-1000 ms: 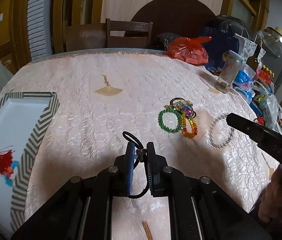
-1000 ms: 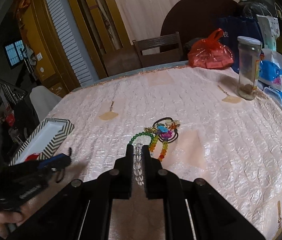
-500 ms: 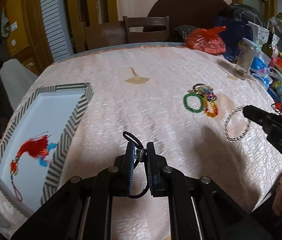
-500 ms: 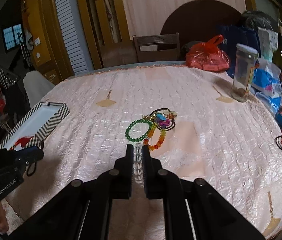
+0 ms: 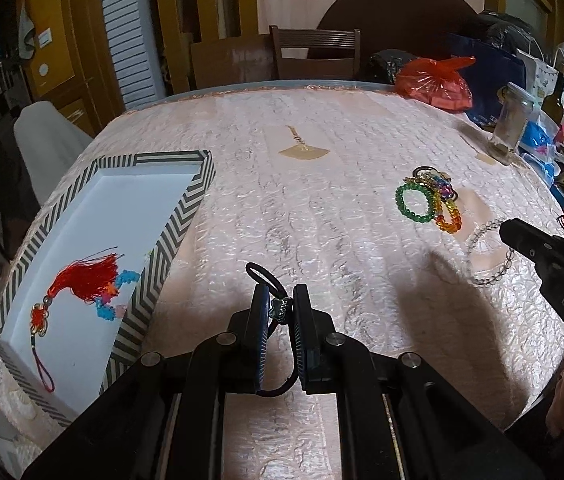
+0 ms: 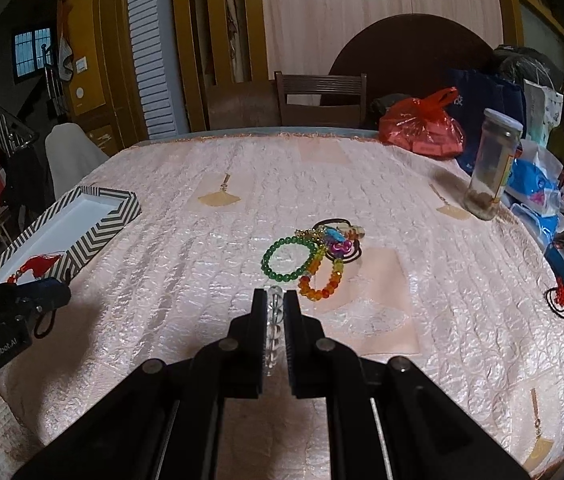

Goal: Organize jewelry
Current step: 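Carry the hair tie and clear bracelet to the white tray with both tools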

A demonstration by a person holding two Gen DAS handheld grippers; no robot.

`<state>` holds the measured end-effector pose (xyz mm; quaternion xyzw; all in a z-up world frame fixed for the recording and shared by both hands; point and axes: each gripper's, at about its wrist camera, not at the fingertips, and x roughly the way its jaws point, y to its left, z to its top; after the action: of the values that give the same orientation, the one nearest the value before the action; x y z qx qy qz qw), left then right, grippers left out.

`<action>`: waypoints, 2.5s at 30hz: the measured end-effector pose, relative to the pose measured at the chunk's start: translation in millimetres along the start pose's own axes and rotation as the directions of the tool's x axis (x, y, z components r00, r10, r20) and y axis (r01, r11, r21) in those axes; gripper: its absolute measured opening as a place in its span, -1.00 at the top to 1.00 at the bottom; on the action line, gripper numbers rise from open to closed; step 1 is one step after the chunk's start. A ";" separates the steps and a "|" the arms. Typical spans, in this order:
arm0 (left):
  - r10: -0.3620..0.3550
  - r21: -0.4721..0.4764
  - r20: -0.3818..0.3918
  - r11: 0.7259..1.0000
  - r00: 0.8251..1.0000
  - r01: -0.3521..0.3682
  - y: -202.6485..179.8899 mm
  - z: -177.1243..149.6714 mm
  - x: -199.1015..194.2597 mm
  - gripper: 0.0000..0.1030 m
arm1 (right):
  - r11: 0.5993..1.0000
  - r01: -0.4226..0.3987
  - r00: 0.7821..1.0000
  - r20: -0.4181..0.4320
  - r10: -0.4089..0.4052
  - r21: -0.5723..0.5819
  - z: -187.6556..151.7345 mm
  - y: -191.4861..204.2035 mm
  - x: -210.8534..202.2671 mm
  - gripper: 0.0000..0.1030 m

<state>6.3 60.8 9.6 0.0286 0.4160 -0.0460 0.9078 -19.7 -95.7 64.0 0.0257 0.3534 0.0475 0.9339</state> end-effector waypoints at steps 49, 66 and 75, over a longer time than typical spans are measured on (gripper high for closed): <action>0.249 -0.306 -0.056 0.918 0.967 -0.254 213.8 -26.8 23.6 0.54 | 0.945 -0.270 0.963 -0.044 0.266 -0.186 63.4 185.4 48.1 0.85; 0.230 -0.334 -0.106 0.908 0.967 -0.252 224.8 -50.9 37.8 0.54 | 0.851 -0.507 0.848 -0.257 0.463 -0.137 57.2 280.7 127.1 0.85; 0.236 -0.339 -0.113 0.904 0.965 -0.261 222.7 -47.4 37.5 0.35 | 0.849 -0.512 0.839 -0.287 0.462 -0.132 38.4 273.6 132.0 0.80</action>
<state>18.9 284.1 -46.7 -0.0797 0.4418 0.1461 0.8816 84.8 189.8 28.2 0.0134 0.4407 0.3231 0.8374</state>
